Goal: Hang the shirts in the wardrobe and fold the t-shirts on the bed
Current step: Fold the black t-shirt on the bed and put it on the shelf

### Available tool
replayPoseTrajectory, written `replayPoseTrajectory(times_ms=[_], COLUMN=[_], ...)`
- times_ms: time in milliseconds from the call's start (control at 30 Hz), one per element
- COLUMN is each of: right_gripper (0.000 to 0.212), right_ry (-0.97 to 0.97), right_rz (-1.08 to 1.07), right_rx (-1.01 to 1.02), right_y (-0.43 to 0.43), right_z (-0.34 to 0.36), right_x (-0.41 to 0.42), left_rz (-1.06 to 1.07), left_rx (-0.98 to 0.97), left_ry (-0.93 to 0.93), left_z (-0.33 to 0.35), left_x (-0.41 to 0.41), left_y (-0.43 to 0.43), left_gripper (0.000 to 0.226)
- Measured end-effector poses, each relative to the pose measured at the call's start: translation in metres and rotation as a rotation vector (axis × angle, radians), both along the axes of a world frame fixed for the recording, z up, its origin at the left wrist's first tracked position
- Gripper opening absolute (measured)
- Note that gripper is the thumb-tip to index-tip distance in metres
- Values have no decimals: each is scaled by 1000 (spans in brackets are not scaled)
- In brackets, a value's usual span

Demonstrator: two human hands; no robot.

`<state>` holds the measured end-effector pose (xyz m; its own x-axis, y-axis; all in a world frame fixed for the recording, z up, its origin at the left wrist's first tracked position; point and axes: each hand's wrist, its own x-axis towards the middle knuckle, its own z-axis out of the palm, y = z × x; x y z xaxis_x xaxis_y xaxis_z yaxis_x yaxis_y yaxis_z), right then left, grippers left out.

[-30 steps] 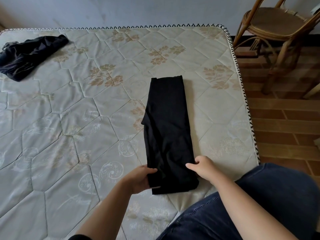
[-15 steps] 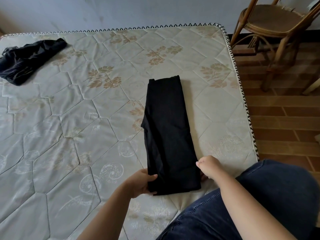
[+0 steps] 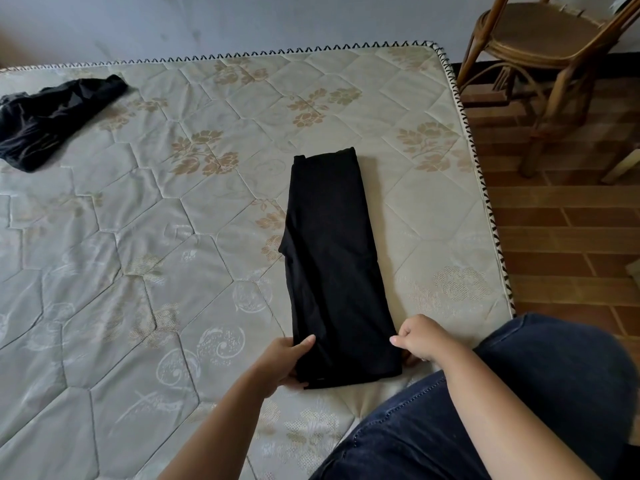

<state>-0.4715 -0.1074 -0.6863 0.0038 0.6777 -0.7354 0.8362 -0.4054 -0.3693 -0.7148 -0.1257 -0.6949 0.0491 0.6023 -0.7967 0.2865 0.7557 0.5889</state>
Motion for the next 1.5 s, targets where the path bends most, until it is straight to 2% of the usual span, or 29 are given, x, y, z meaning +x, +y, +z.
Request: replayPoseTrajectory(times_ms=[133, 233, 333, 400, 433, 467, 533, 600, 667, 733, 800, 833, 1000, 1133, 1233, 1300, 1367, 1500], right_gripper=[36, 28, 30, 27, 21, 18, 22, 44, 66, 62, 56, 59, 58, 62, 62, 61, 60, 60], right_ry=[-70, -120, -169, -225, -267, -295, -270, -118, -83, -132, -135, -201, -324, -297, -265, -242, -207, -209], right_rz=[59, 47, 43, 27, 25, 50, 133, 184, 319, 449, 482, 505, 413, 281, 235, 271, 373, 514], right_rx=[6, 4, 72, 257, 392, 512, 677, 741, 677, 584, 621, 593, 622, 613, 634, 668, 665, 497], right_y=[0, 2, 4, 8, 12, 17, 25, 32, 37, 37, 34, 33, 41, 50, 67, 83, 100, 121], right_z=[0, -7, -8, -3, -1, -1, -5, -10, -13, -24, -40, -45, -60, -56, -50, -43, -31, -32], right_x=[0, -2, -3, -7, -10, -18, -38, -57, -73, -73, -64, -60, -48, -47, -50, -58, -72, -80], left_rz=[-121, -431, -597, -513, -478, -472, -460, -525, -581, -565, -610, -566, -530, -413, -406, -479, -536, -643], left_rx=[-6, 5, 173, 329, 492, 688, 977, 946, 677, 673, 648, 646, 674, 663, 799, 904, 910, 794], left_ry=[181, 447, 825, 1010, 1060, 1068, 877, 678, 614, 715, 834, 866, 1023, 980, 929, 873, 781, 840], left_z=[2, 2, 7, 17, 20, 20, 15, 11, 3, -23, -40, -46, -48, -46, -36, -28, -22, -38], left_x=[-4, -8, -3, 11, 19, 29, 49, 68, 74, 63, 44, 34, 9, 6, 18, 32, 47, 47], left_y=[7, 14, 20, 29, 35, 41, 53, 63, 68, 61, 51, 47, 46, 58, 82, 106, 130, 169], left_gripper=[24, 29, 20, 7, 11, 19, 36, 41, 44, 48, 56, 59, 58, 55, 46, 47, 54, 52])
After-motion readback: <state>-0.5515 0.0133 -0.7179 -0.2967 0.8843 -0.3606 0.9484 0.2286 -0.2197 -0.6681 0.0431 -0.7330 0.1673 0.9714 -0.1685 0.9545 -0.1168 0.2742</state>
